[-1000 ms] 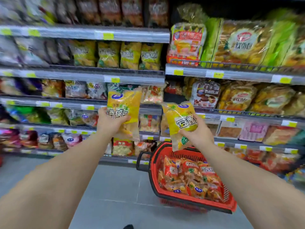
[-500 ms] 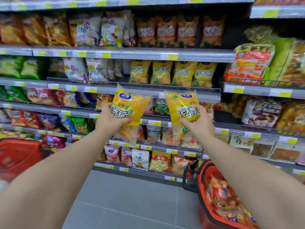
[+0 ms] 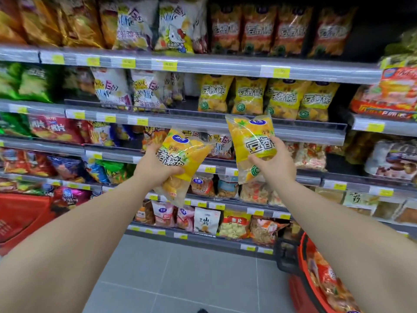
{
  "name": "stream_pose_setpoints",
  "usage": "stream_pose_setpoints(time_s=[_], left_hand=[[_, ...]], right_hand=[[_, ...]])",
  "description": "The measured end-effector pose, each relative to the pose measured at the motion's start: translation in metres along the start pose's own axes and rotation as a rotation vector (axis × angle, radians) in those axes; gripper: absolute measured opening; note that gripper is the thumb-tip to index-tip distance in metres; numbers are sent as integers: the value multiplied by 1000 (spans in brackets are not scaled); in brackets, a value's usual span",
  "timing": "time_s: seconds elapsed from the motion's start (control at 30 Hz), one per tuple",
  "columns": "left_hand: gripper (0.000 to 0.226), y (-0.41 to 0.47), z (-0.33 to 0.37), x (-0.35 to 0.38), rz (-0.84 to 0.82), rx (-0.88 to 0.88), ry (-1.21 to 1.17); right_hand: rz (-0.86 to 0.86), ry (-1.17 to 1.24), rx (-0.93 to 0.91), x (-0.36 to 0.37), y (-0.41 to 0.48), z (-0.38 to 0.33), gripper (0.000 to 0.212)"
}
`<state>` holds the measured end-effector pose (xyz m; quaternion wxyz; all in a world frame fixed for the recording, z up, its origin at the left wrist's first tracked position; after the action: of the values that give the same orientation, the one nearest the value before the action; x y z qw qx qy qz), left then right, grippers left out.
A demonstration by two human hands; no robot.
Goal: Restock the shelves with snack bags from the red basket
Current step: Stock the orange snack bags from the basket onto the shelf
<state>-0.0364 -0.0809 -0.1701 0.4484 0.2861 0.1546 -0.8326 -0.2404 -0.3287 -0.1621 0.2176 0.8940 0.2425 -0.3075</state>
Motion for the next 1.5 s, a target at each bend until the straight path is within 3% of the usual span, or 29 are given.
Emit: stream_pose_setpoints(time_s=[0.2, 0.63, 1.0, 1.07, 1.23, 1.5], left_hand=[[105, 82, -6, -26, -104, 30, 187], [103, 215, -30, -59, -397, 49, 331], [95, 319, -49, -97, -837, 231, 516], [101, 332, -47, -103, -861, 281, 550], [149, 339, -47, -105, -876, 338, 569], [159, 339, -54, -95, -898, 217, 527]], right_hand=[[2, 25, -54, 55, 64, -33, 80], [-45, 101, -40, 142, 158, -113, 73], [79, 187, -27, 218, 217, -176, 71], [107, 198, 13, 229, 224, -184, 70], [135, 183, 65, 241, 226, -191, 71], [183, 216, 30, 241, 216, -196, 73]])
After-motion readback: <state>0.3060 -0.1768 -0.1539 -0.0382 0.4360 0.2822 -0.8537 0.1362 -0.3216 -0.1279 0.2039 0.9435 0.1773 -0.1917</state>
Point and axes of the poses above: each hand's wrist, its own y-axis towards the middle knuckle, its own x-axis out of the palm, z = x × y, the point moved 1 cm from there along y, towards the middle knuckle, and after that the axes turned 8 degrees about -z, right-handed, at the moved point
